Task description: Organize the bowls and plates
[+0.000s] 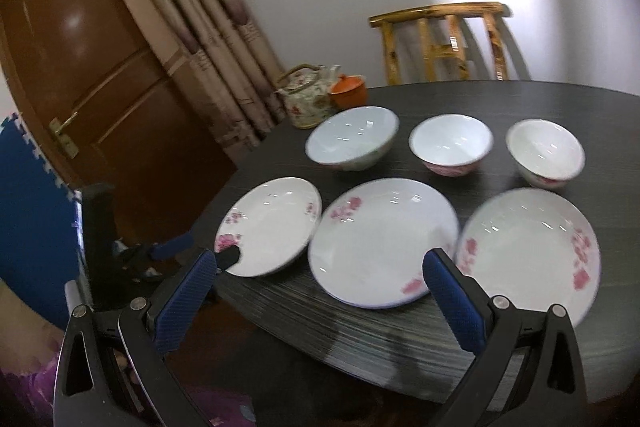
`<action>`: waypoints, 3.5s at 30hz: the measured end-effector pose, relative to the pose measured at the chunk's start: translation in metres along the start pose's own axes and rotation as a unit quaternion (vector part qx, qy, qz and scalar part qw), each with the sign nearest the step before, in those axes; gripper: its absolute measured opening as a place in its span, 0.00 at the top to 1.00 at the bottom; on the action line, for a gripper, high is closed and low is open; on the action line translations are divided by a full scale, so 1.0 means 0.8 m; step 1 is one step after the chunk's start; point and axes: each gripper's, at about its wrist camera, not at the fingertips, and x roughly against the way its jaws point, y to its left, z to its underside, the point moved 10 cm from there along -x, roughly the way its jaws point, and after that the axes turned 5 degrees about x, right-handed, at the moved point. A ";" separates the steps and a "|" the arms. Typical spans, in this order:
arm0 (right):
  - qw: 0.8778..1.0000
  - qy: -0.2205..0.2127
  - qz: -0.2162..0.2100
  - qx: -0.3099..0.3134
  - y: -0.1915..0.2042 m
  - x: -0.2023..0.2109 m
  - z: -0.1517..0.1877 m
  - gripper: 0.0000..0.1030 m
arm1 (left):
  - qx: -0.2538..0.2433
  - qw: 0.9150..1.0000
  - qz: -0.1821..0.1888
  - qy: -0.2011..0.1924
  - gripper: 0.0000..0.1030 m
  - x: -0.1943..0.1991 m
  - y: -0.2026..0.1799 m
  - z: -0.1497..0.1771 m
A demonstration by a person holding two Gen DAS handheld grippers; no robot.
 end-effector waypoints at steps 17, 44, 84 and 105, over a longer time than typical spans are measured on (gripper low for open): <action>0.991 0.089 -0.088 0.041 0.055 -0.105 -0.034 0.25 | 0.067 0.996 -0.034 0.045 0.22 -0.028 0.067 -0.001; 0.971 0.211 -0.108 0.024 0.022 -0.273 -0.035 0.40 | 0.158 0.980 -0.026 0.116 0.22 -0.078 0.119 0.017; 0.964 0.248 -0.095 0.006 0.017 -0.321 -0.009 0.64 | 0.192 0.970 -0.001 0.147 0.74 -0.132 0.149 0.011; 0.946 0.146 -0.130 -0.260 -0.102 -0.057 0.092 0.43 | -0.056 0.980 0.163 0.099 0.67 -0.072 -0.066 -0.046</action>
